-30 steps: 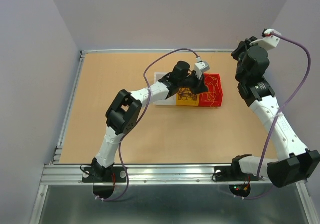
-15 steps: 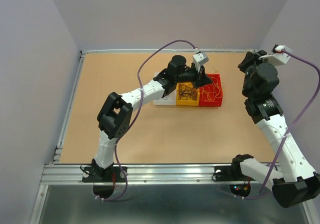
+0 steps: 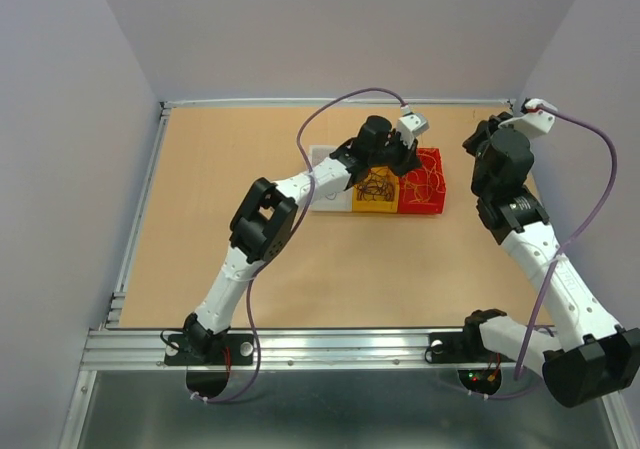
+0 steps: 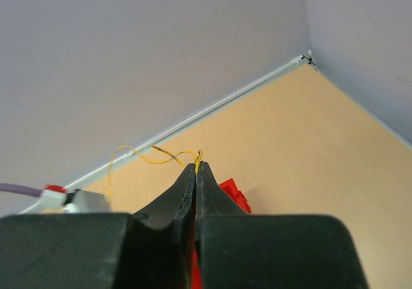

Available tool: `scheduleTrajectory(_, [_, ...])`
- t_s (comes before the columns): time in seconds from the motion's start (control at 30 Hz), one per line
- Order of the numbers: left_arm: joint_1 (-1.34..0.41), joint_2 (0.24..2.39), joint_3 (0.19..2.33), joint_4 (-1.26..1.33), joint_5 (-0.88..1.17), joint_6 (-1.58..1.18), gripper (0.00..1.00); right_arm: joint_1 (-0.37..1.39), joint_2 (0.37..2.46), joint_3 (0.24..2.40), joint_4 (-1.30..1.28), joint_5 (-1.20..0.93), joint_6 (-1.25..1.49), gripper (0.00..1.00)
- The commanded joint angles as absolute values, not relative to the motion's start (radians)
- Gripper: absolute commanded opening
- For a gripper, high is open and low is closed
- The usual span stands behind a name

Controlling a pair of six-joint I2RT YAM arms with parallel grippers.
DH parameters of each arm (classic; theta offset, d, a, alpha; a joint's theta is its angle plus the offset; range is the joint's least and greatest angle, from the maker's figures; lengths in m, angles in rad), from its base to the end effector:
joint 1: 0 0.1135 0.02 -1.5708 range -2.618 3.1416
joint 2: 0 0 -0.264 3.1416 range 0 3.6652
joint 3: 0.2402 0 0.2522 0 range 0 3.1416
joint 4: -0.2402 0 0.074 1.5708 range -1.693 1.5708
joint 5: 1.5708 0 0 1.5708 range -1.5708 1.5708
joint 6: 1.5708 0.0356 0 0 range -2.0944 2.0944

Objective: Untangle the cables

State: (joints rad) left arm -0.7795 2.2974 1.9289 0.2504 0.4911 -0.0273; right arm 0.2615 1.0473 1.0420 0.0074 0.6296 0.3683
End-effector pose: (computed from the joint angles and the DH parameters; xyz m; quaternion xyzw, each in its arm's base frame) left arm 0.3795 -0.3987 0.2661 0.4165 0.6152 -0.4200 0.5212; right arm 0.2335 0.0408 0.4011 0.2547 0.6590 0.0005 0.7077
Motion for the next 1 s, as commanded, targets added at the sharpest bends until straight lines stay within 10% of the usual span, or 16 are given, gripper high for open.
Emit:
scheduleTrajectory(0.0, [-0.785,2.371,2.008,0.131,0.422,0.028,0.0,0.253,1.054,1.008,0.051,0.65,0.387,0.01])
scheduleTrajectory(0.97, [-0.784,2.166,1.91,0.063,0.396,0.024,0.0,0.215,1.066,0.877,0.109,0.611,0.434,0.01])
